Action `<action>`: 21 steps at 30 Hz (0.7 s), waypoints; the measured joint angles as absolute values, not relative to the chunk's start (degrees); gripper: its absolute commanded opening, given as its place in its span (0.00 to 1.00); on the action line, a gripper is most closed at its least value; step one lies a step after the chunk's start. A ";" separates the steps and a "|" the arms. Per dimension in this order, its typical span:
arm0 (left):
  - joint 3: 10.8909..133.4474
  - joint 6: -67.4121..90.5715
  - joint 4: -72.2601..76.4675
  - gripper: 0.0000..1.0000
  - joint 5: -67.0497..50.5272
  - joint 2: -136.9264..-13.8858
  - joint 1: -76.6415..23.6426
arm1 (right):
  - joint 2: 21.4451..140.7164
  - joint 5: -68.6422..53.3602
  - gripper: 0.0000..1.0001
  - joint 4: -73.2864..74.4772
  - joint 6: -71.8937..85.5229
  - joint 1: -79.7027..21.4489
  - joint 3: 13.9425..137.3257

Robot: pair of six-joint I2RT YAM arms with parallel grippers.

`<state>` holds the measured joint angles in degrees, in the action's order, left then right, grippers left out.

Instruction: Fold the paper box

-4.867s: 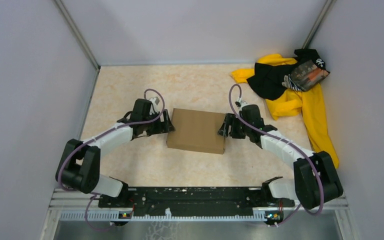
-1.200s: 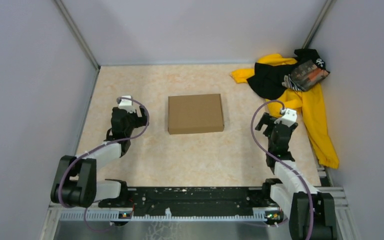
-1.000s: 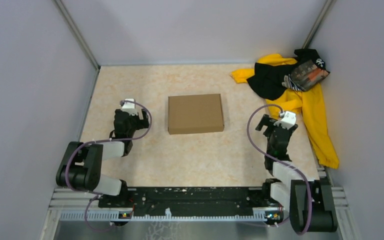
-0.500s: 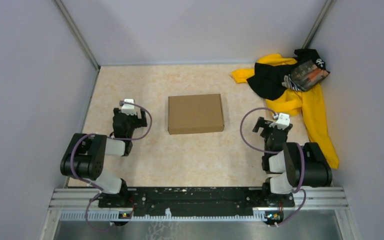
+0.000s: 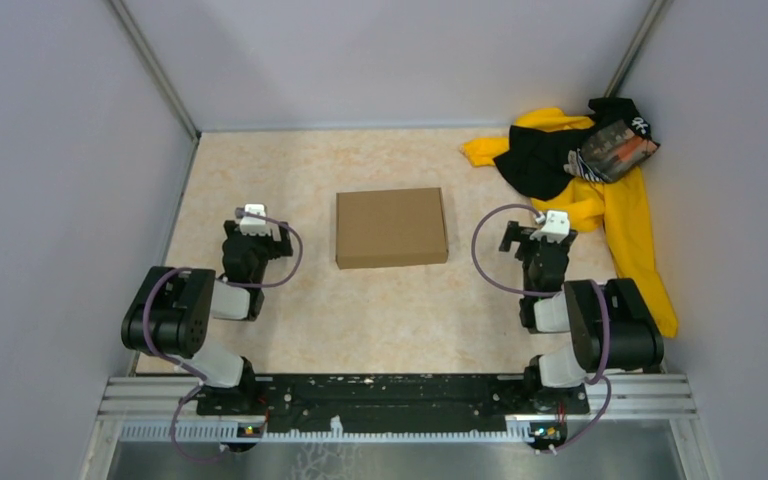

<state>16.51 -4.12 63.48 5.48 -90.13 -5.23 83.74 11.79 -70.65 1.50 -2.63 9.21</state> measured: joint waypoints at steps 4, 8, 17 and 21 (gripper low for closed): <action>16.49 -4.14 64.55 0.99 5.30 -90.13 -5.04 | 83.74 12.36 0.99 -68.93 1.50 -2.63 9.65; 16.40 -4.14 64.90 0.99 5.28 -90.13 -5.04 | 83.74 12.47 0.99 -67.99 1.50 -2.63 9.65; 15.16 -3.95 67.83 0.99 5.61 -90.65 -4.45 | 83.74 12.53 0.99 -67.64 1.50 -2.63 9.65; 15.16 -3.92 68.31 0.99 5.61 -90.65 -4.45 | 83.74 12.56 0.99 -67.64 1.50 -2.63 9.65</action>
